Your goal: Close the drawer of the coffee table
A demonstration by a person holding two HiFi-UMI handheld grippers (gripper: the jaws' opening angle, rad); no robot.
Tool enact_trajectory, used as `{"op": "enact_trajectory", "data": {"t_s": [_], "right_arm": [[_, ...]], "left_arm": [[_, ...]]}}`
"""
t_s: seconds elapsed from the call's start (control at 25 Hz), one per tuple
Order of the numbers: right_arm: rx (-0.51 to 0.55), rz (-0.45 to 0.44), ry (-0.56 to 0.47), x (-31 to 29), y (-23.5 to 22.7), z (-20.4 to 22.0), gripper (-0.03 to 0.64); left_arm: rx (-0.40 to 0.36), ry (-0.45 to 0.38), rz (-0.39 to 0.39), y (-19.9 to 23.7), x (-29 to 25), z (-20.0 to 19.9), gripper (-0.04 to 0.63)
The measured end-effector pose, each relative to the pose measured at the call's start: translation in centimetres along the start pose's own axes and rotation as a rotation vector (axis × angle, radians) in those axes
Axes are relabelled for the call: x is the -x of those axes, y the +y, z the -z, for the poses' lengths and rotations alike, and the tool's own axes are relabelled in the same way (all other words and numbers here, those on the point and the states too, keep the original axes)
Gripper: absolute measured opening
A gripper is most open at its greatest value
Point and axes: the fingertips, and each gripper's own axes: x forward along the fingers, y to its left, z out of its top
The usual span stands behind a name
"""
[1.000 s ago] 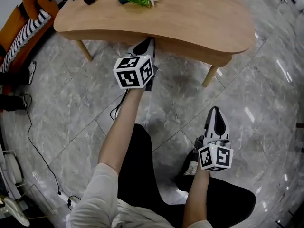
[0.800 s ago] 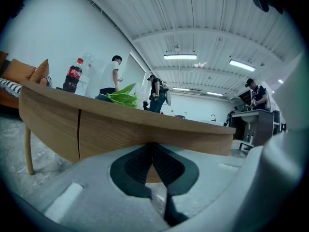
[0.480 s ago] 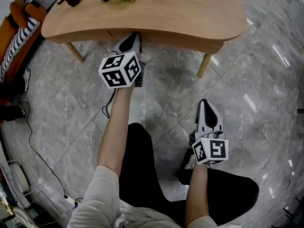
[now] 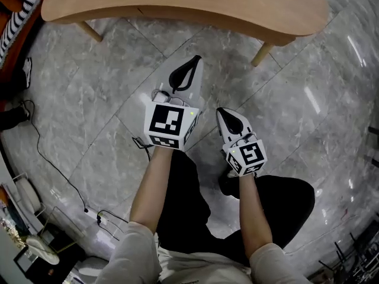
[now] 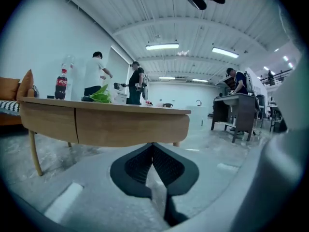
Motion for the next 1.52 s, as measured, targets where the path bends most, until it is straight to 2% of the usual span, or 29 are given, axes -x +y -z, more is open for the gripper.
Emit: {"op": "enact_trajectory", "data": {"t_s": [0.08, 0.2, 0.28, 0.4, 0.48, 0.56, 0.64, 0.72, 0.88, 1.0, 1.08, 1.2, 1.28, 1.36, 1.52], "right_arm": [[-0.106, -0.051, 0.001, 0.3, 0.7, 0.7, 0.015], [-0.219, -0.050, 0.031, 1.0, 0.1, 3.0, 0.015], [-0.208, -0.032, 0.074, 2.2, 0.0, 4.2, 0.015], [-0.135, 0.018, 0.105, 4.5, 0.6, 4.0, 0.015], [-0.145, 0.068, 0.064, 6.3, 1.3, 2.5, 0.015], [-0.213, 0.100, -0.013, 7.9, 2.6, 0.4, 0.015], [-0.253, 0.110, -0.063, 9.3, 4.0, -1.2, 0.015], [-0.261, 0.123, -0.059, 11.0, 5.2, -1.9, 0.015], [-0.189, 0.143, 0.029, 13.7, 7.2, -3.2, 0.015], [-0.103, 0.163, 0.097, 15.5, 8.1, -5.7, 0.015], [-0.066, 0.188, 0.098, 16.9, 8.9, -8.6, 0.015], [-0.023, 0.266, 0.092, 19.1, 10.1, -13.8, 0.015], [0.003, 0.295, 0.103, 20.8, 11.4, -17.4, 0.015], [0.030, 0.285, 0.103, 22.3, 13.4, -21.1, 0.015], [0.054, 0.262, 0.087, 24.3, 16.9, -28.6, 0.015]], "left_arm": [[0.033, 0.048, -0.004, -1.1, 2.1, 0.3, 0.009], [0.078, 0.102, -0.012, -2.1, 4.9, 1.4, 0.009], [0.096, 0.139, -0.024, -2.7, 6.8, 2.5, 0.009], [0.136, 0.193, -0.033, -4.0, 9.2, 4.1, 0.009], [0.167, 0.232, -0.004, -5.5, 10.8, 5.1, 0.009], [0.163, 0.274, 0.026, -6.4, 12.7, 5.5, 0.009], [0.157, 0.296, 0.018, -6.5, 14.7, 5.2, 0.009], [0.171, 0.313, 0.009, -7.1, 16.7, 4.3, 0.009], [0.197, 0.340, 0.064, -9.2, 19.7, 1.3, 0.009], [0.202, 0.334, 0.059, -10.1, 21.2, -1.8, 0.009], [0.236, 0.314, 0.047, -10.7, 22.3, -4.3, 0.009], [0.327, 0.277, 0.069, -12.6, 24.0, -9.0, 0.009], [0.312, 0.279, 0.078, -14.1, 25.4, -12.5, 0.009], [0.288, 0.281, 0.077, -15.2, 27.1, -16.2, 0.009], [0.295, 0.260, 0.023, -15.3, 30.6, -23.1, 0.009]]}}
